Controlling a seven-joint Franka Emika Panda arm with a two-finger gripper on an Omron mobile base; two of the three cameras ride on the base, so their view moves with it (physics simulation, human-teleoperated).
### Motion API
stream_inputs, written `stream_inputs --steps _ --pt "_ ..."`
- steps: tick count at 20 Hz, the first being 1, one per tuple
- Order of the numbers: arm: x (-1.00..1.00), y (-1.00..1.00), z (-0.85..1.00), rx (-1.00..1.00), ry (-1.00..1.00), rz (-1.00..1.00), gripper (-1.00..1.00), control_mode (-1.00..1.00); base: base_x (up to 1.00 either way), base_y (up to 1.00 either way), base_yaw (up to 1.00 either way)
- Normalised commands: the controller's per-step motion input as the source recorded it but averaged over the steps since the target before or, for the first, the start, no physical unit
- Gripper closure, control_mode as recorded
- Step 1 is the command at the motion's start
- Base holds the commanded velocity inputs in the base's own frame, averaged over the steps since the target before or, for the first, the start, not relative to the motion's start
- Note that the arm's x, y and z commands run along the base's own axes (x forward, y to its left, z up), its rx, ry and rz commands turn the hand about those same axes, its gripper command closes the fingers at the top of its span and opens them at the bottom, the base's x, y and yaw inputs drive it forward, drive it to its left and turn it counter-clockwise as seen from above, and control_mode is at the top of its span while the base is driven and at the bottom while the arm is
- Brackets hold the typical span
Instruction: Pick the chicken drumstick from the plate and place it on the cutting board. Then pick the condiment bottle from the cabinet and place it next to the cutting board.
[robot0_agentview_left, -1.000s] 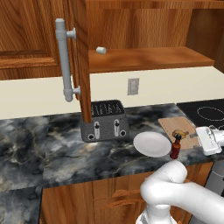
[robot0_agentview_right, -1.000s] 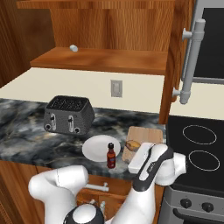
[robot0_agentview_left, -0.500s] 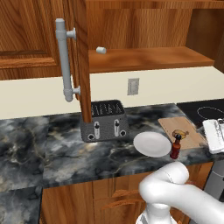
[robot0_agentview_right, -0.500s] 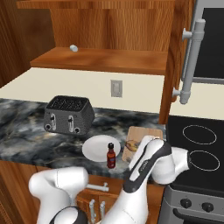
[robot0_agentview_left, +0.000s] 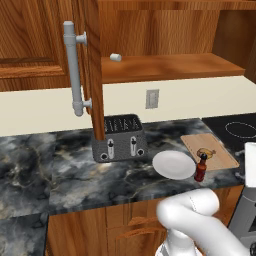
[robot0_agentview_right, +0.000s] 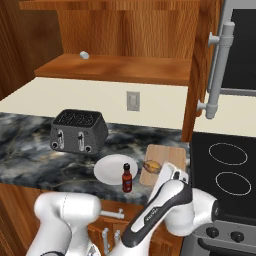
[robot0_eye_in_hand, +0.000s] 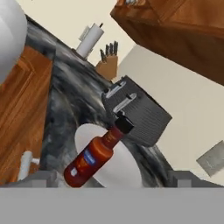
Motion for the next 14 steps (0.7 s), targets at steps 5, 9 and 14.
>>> stream_inputs --steps 5,9,14 --pt "-0.46 0.0 0.25 -0.14 -0.35 -0.04 -1.0 -1.0 0.0 0.0 0.0" --pt "-0.38 0.0 0.51 -0.24 -0.26 -0.05 -1.0 -1.0 0.0 0.0 0.0" --pt "-0.18 0.13 0.7 -0.34 -0.24 -0.02 -1.0 -1.0 0.0 0.0 0.0"
